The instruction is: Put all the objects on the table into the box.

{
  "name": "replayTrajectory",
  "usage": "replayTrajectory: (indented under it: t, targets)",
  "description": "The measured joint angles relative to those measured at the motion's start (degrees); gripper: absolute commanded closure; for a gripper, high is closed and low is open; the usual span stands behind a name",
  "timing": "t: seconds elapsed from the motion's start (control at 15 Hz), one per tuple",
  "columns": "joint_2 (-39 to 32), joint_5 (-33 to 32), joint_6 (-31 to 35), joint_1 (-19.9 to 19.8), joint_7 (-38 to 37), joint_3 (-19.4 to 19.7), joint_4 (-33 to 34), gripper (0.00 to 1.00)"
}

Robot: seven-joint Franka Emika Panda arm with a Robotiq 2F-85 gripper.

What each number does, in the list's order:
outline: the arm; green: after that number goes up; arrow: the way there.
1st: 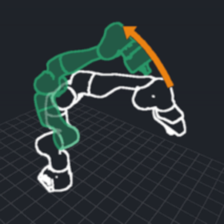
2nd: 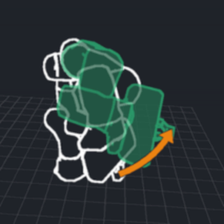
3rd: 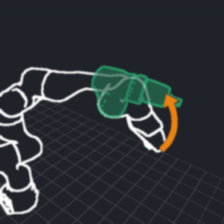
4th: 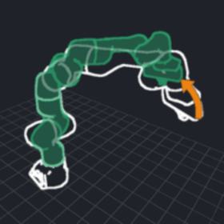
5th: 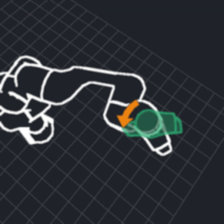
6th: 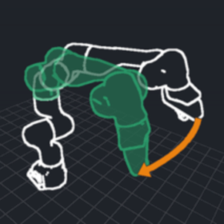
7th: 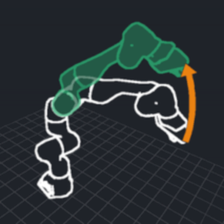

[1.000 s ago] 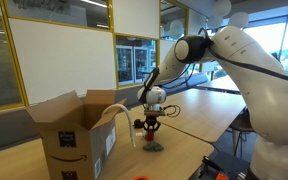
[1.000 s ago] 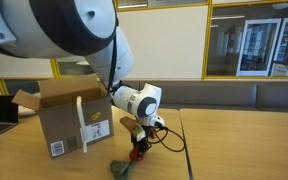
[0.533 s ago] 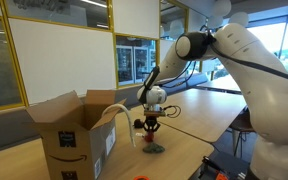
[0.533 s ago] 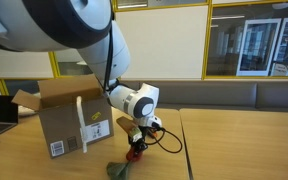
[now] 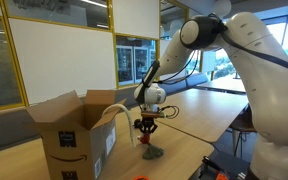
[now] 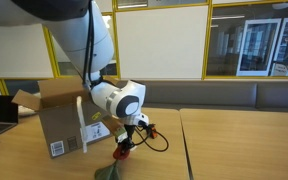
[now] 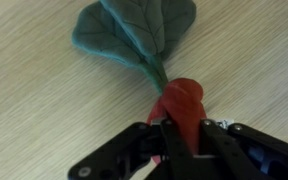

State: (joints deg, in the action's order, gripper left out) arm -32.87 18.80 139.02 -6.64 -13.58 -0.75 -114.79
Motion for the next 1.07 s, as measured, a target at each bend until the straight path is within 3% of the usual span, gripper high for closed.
replayTrajectory:
  t: [0.73, 1.07]
  targets:
    - [21.4, 1.5, 1.7, 5.2, 1.7, -3.6, -12.6, 0.88]
    - [28.5, -12.9, -0.8, 9.9, -11.5, -3.3, -14.7, 0.88]
